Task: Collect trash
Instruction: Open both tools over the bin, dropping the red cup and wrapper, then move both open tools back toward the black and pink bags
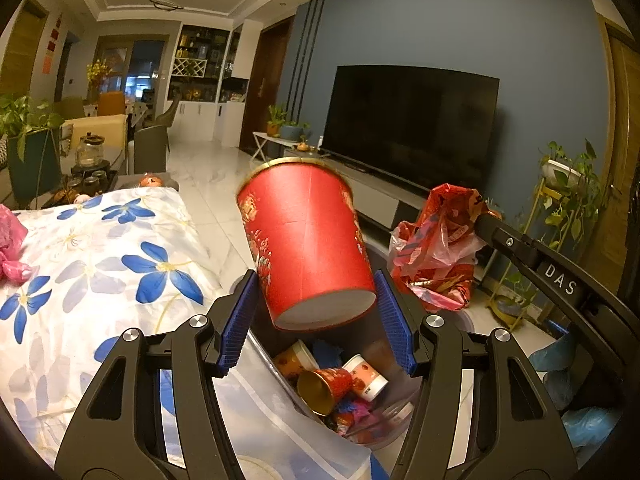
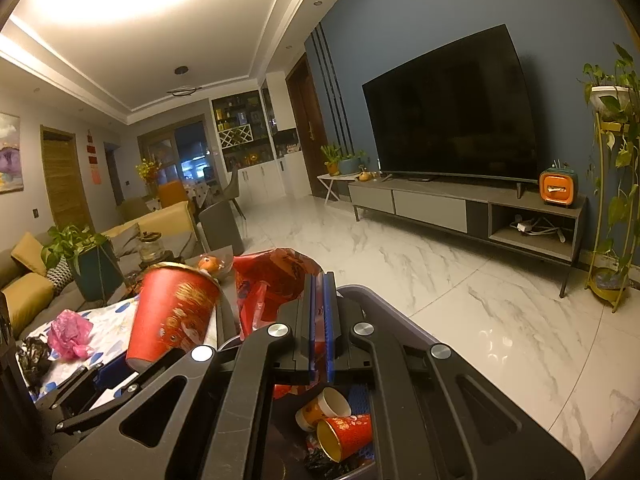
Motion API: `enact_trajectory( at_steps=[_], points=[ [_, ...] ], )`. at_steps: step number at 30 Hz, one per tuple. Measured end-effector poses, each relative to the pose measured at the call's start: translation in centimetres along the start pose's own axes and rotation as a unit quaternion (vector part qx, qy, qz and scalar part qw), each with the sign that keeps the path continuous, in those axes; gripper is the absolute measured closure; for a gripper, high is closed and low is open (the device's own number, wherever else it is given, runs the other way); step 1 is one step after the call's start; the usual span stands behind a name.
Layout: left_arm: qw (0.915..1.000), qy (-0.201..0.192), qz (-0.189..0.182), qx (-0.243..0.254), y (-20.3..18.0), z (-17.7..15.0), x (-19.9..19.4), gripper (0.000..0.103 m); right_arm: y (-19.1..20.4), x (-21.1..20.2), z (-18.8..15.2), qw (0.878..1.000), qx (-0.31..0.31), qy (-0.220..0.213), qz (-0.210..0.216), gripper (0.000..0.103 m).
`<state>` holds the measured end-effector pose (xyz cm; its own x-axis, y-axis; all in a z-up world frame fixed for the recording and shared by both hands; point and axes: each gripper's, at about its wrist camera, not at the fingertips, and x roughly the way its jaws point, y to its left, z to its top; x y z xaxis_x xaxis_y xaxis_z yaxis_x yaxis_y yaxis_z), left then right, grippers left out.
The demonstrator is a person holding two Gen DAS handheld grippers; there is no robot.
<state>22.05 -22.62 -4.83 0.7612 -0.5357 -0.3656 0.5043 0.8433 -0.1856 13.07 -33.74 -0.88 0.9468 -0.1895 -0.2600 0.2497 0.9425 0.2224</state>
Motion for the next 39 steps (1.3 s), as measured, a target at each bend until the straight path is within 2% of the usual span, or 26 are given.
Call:
enact_trajectory(
  at_steps=[3, 4, 9, 12, 15, 16, 18, 25, 31, 39],
  points=[
    [1.0000, 0.006, -0.001, -0.002, -0.2, -0.1, 0.5, 0.045, 0.0, 0.4, -0.1, 1.000, 0.003, 0.003, 0.001, 0.093],
    [1.0000, 0.007, -0.002, -0.002, -0.2, -0.2, 0.7, 0.045, -0.1, 0.5, -0.2, 1.000, 0.005, 0.004, 0.000, 0.086],
    [0.9998, 0.020, -0.006, 0.002, -0.7, -0.7, 1.5, 0.045, -0.8, 0.5, -0.3, 1.000, 0.017, 0.004, -0.005, 0.083],
    [0.9997, 0.025, -0.005, 0.004, -0.8, -1.0, 1.8, 0.045, -1.0, 0.2, -0.6, 1.000, 0.022, 0.004, -0.010, 0.077],
    [0.9994, 0.033, 0.000, 0.007, -0.9, -1.3, 2.1, 0.037, -1.3, -0.2, -0.8, 1.000, 0.025, 0.005, -0.016, 0.072],
    [0.9994, 0.032, 0.002, 0.007, -0.9, -1.4, 2.0, 0.033, -1.4, -0.2, -0.8, 1.000, 0.026, 0.006, -0.017, 0.067],
    [0.9994, 0.032, 0.010, 0.002, -0.6, -1.5, 1.7, 0.029, -1.4, -0.5, -1.0, 0.999, 0.029, 0.007, -0.018, 0.059],
    [0.9981, 0.022, 0.055, -0.015, 1.1, -1.5, -0.3, 0.016, -0.5, -0.9, -1.6, 1.000, 0.017, 0.015, -0.016, 0.047],
    [0.9956, 0.008, 0.090, -0.024, 2.5, -1.5, -3.0, 0.014, 0.5, -1.9, -1.9, 1.000, 0.010, 0.015, -0.009, 0.035],
    [0.9918, -0.008, 0.125, -0.026, 3.6, -1.6, -7.0, 0.013, 2.4, -3.4, -2.8, 1.000, -0.006, 0.012, -0.004, 0.031]
  ],
)
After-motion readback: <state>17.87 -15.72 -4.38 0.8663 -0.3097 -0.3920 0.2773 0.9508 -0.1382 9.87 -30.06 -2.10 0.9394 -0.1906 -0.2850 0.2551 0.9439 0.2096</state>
